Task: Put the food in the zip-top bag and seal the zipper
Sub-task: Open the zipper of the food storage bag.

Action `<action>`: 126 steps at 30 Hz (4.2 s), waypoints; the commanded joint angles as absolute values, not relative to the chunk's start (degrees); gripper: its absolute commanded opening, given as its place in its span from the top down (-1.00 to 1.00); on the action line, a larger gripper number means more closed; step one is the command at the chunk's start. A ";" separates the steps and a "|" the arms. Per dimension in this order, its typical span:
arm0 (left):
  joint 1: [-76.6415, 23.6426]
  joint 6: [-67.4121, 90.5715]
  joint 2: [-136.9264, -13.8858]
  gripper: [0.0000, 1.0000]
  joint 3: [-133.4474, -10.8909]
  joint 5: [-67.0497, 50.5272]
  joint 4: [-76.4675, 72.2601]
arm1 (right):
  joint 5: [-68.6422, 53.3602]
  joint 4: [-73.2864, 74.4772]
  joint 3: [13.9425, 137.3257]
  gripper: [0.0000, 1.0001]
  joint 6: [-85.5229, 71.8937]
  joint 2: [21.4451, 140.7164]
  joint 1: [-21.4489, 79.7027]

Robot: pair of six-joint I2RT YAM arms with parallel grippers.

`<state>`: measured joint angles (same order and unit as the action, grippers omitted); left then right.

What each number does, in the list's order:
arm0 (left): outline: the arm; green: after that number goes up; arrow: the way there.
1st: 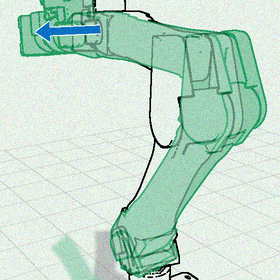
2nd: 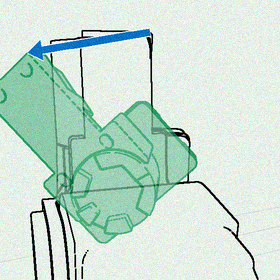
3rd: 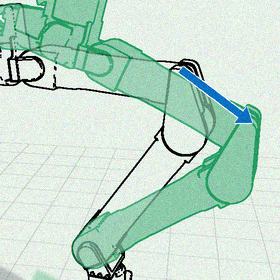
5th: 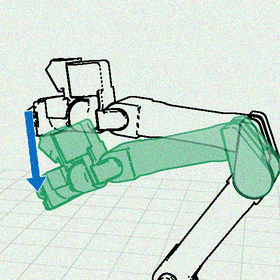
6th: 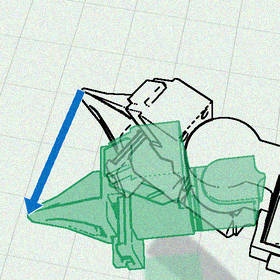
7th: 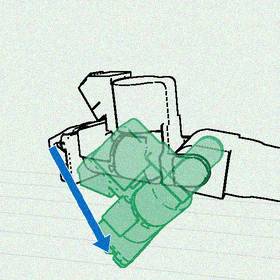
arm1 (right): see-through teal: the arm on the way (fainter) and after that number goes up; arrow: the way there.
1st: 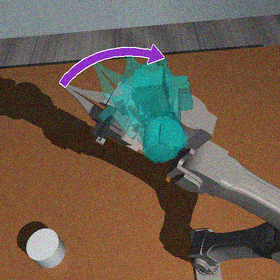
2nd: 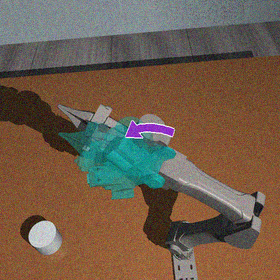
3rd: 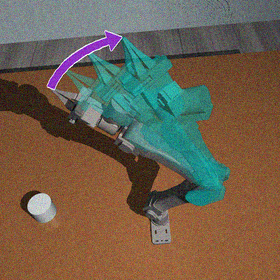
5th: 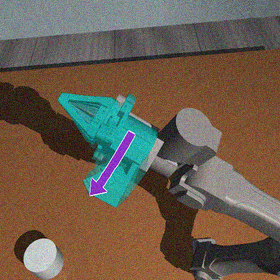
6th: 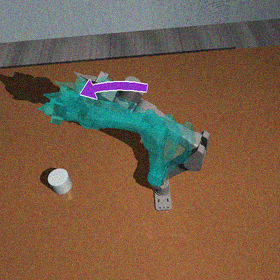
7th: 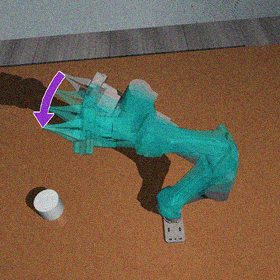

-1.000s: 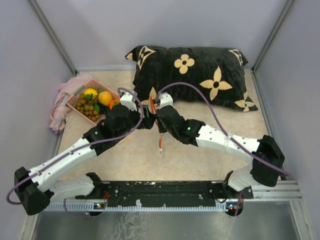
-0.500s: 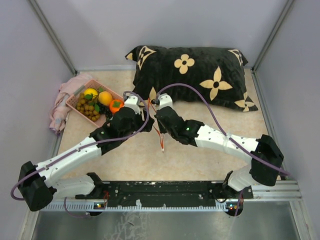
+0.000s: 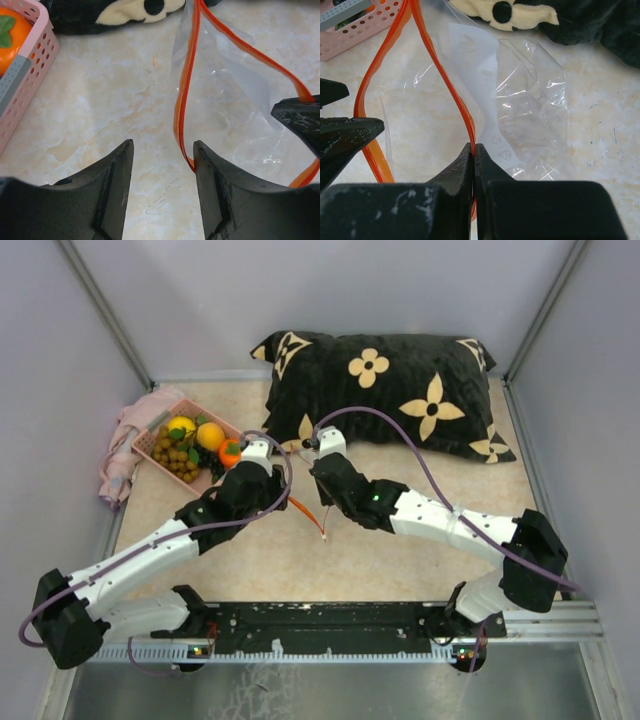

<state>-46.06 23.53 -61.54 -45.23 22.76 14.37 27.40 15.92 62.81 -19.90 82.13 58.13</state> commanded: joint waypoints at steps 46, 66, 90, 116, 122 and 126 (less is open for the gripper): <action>-45.59 33.59 -63.60 1.00 -47.76 21.63 18.49 | 32.20 20.50 58.16 0.48 -30.80 80.15 60.57; -45.53 26.17 -68.23 1.00 -52.08 20.07 25.30 | 34.86 27.00 64.57 1.00 -16.04 70.01 55.38; -44.79 24.12 -59.14 -0.69 -54.37 9.84 16.42 | 39.07 40.08 76.63 1.00 -18.76 84.05 55.42; -42.83 29.40 -71.36 1.00 -57.23 11.69 17.56 | 30.16 36.22 71.30 0.40 -19.80 81.82 56.56; -42.20 32.78 -71.80 1.00 -57.89 9.87 18.08 | 31.73 32.78 67.40 0.23 -21.26 78.93 59.20; -42.10 34.06 -72.13 1.00 -57.92 7.79 17.40 | 32.26 27.79 63.36 0.20 -22.68 76.94 60.21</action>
<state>-42.59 31.57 -71.68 -55.96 9.87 17.23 29.93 34.39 65.93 -20.80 80.58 59.22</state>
